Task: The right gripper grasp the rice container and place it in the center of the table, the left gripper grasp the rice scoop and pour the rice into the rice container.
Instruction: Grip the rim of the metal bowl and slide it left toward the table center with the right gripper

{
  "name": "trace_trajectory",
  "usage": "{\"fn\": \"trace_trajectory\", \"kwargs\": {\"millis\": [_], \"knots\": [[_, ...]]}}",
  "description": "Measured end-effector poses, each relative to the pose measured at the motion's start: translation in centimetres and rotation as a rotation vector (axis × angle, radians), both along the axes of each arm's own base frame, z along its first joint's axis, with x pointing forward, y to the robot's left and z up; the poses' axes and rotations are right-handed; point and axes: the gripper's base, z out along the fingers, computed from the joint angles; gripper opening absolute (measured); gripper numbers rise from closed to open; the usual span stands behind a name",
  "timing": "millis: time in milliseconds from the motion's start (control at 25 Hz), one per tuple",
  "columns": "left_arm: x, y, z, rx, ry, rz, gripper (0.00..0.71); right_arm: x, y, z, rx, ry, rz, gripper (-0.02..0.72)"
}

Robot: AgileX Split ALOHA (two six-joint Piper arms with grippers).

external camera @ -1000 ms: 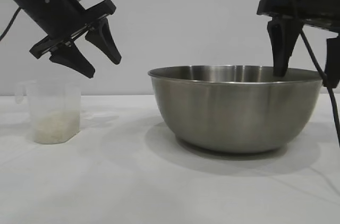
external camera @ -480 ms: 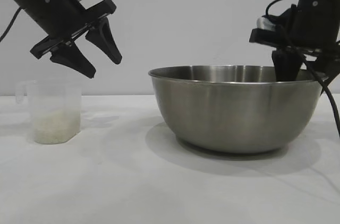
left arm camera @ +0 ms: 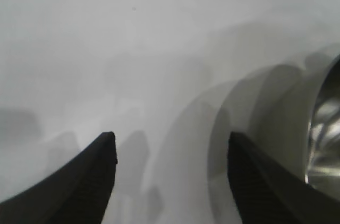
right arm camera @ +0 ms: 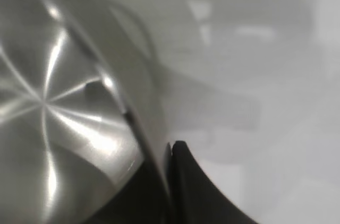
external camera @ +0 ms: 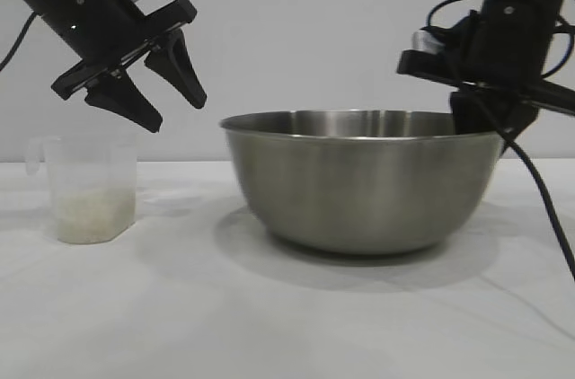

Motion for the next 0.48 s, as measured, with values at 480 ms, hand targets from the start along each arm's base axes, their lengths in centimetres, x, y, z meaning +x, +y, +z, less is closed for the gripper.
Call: {"fn": "trace_trajectory", "kwargs": {"millis": [480], "knots": [[-0.01,-0.01,0.0,-0.001,0.001,-0.001,0.401,-0.47,1.71,0.27,0.021,-0.019,0.026,0.29]]}}
